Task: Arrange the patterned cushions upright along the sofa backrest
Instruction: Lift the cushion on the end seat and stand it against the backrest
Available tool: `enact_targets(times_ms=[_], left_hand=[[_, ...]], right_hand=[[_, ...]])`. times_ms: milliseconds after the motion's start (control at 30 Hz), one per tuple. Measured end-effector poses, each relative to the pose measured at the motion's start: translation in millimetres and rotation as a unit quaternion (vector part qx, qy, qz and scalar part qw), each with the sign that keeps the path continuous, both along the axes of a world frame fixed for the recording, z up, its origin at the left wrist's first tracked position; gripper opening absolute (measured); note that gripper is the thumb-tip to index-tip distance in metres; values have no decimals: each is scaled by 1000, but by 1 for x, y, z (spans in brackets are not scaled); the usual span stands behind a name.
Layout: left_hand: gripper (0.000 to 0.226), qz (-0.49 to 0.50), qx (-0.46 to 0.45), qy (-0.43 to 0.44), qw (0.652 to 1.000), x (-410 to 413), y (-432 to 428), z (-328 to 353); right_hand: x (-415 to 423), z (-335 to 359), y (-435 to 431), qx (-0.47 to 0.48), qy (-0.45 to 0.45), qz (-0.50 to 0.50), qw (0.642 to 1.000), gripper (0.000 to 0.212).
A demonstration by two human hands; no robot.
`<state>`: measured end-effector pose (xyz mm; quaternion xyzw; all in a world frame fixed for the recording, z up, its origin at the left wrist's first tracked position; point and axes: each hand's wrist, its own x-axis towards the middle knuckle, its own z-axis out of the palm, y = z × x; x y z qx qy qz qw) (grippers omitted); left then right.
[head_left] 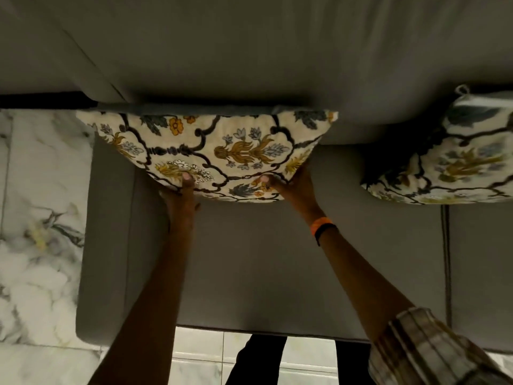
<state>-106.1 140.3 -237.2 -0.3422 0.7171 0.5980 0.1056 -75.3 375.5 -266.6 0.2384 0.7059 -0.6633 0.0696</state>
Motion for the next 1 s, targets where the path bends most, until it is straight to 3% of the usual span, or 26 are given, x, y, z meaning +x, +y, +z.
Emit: enact_targets(times_ms=[100, 233, 367, 467, 533, 633, 700, 767, 900, 1000], left_hand=[[87, -12, -13, -41, 999, 48, 49, -4], [107, -201, -44, -103, 973, 112, 142, -24], [104, -346, -35, -46, 937, 135, 250, -21], [115, -361, 1, 11, 933, 122, 325, -6], [122, -362, 47, 53, 929, 108, 375, 9], [102, -347, 119, 79, 927, 95, 426, 15], [94, -322, 118, 77, 936, 92, 446, 17], [99, -293, 108, 70, 947, 95, 453, 18], [120, -274, 96, 74, 954, 105, 462, 25], [110, -295, 93, 78, 948, 104, 475, 24]], right_hand=[[34, 19, 21, 36, -35, 0, 999, 109], [111, 11, 93, 78, -96, -43, 991, 93], [171, 14, 216, 113, -114, -194, 968, 83], [191, 29, 328, 119, -66, -360, 923, 104], [195, 31, 404, 119, -65, -407, 903, 128], [186, 30, 487, 157, -53, -236, 957, 143], [170, 35, 520, 181, -3, -84, 980, 128], [149, 46, 525, 121, -18, 2, 992, 115], [151, 47, 528, 85, -10, -36, 996, 116], [164, 44, 531, 84, -10, -57, 995, 119]])
